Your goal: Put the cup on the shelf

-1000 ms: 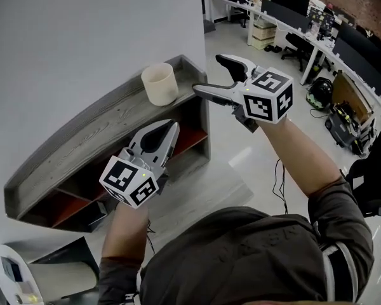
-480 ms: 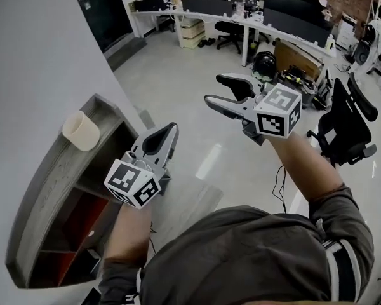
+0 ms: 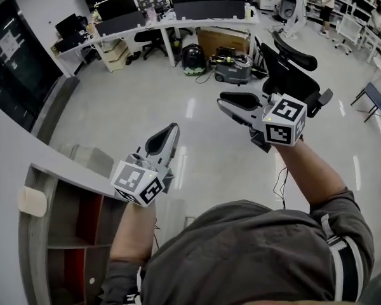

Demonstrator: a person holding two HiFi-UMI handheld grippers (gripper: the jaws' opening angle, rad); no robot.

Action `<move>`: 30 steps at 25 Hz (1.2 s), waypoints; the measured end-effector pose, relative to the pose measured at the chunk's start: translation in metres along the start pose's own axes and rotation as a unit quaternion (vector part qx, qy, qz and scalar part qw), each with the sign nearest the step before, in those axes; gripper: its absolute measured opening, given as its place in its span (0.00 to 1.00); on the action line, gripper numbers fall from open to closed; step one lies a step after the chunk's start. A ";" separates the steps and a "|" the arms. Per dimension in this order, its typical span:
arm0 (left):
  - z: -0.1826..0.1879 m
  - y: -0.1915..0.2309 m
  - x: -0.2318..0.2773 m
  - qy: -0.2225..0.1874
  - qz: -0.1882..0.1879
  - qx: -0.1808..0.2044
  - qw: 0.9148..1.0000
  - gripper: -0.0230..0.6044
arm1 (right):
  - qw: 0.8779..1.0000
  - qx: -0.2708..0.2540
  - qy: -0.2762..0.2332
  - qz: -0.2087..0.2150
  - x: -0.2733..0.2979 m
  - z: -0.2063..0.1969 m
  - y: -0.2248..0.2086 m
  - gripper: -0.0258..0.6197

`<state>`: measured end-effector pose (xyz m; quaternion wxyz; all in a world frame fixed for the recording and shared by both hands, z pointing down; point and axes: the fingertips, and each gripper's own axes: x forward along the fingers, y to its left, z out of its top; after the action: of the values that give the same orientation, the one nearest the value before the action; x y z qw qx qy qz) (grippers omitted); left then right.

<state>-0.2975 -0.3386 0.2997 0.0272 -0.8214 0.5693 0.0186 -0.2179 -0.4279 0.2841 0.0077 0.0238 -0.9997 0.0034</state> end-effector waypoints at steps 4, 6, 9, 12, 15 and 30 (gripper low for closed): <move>-0.023 -0.046 0.063 0.001 -0.057 -0.014 0.998 0.03 | 0.998 0.008 0.011 -0.058 -0.080 -0.024 -0.035 0.07; -0.034 -0.070 0.088 0.003 -0.080 -0.018 0.997 0.03 | 0.996 0.014 0.017 -0.081 -0.117 -0.038 -0.047 0.04; -0.048 -0.104 0.118 0.005 -0.109 -0.026 0.994 0.03 | 0.993 0.028 0.021 -0.112 -0.169 -0.059 -0.060 0.03; -0.063 -0.130 0.141 0.009 -0.125 -0.034 0.992 0.03 | 0.990 0.042 0.020 -0.133 -0.214 -0.081 -0.068 0.03; -0.084 -0.152 0.159 0.016 -0.133 -0.043 0.990 0.03 | 0.987 0.048 0.022 -0.150 -0.250 -0.102 -0.074 0.03; -0.116 -0.199 0.166 0.026 -0.134 -0.077 0.988 0.03 | 0.982 0.057 0.040 -0.175 -0.306 -0.133 -0.069 0.02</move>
<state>-0.0526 -0.4315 0.4103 -0.0487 -0.8903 0.4512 0.0375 0.0930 -0.4810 0.4123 0.0468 0.1988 -0.9771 0.0596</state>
